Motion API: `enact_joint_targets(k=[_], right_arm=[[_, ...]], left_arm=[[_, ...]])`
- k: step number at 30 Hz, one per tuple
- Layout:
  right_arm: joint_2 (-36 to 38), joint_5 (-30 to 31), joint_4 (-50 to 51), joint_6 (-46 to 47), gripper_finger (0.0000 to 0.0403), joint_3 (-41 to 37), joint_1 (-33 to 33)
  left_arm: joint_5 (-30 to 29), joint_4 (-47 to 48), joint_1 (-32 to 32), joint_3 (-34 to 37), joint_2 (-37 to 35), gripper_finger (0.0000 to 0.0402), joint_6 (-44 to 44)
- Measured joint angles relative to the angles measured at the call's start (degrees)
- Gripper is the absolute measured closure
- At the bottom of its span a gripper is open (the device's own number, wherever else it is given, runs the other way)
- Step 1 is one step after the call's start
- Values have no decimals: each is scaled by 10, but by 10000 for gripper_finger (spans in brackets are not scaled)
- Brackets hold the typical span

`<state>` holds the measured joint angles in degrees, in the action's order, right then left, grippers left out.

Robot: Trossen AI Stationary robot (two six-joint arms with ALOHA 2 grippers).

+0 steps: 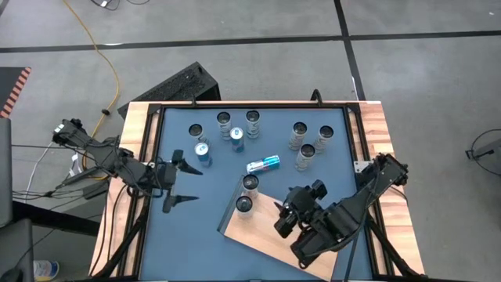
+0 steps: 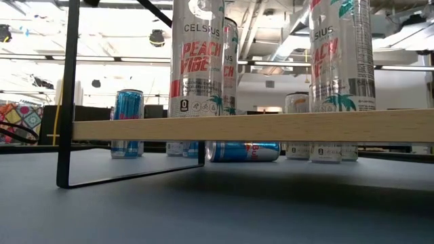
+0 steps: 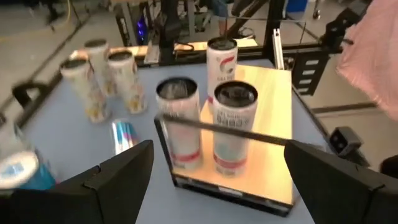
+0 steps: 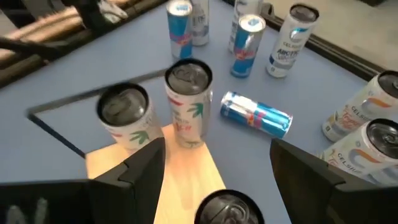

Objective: Place canned beverage on shelf
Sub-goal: Put the white pink soda can aligned with the other white pink soda cans on the shelf

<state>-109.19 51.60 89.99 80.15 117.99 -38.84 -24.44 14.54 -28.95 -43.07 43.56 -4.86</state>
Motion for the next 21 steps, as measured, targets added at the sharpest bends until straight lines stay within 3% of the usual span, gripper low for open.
enact_joint_targets(k=[7, 15, 21], right_arm=[[24, 82, 0, 43, 134, 18, -23], [39, 135, 0, 24, 134, 63, -44], [40, 175, 0, -33, 134, 111, -66]], left_arm=[[43, -21, 11, -101, 143, 54, 93], [86, -1, 43, -242, 317, 54, 166], [176, -14, 84, -325, 421, 54, 178]])
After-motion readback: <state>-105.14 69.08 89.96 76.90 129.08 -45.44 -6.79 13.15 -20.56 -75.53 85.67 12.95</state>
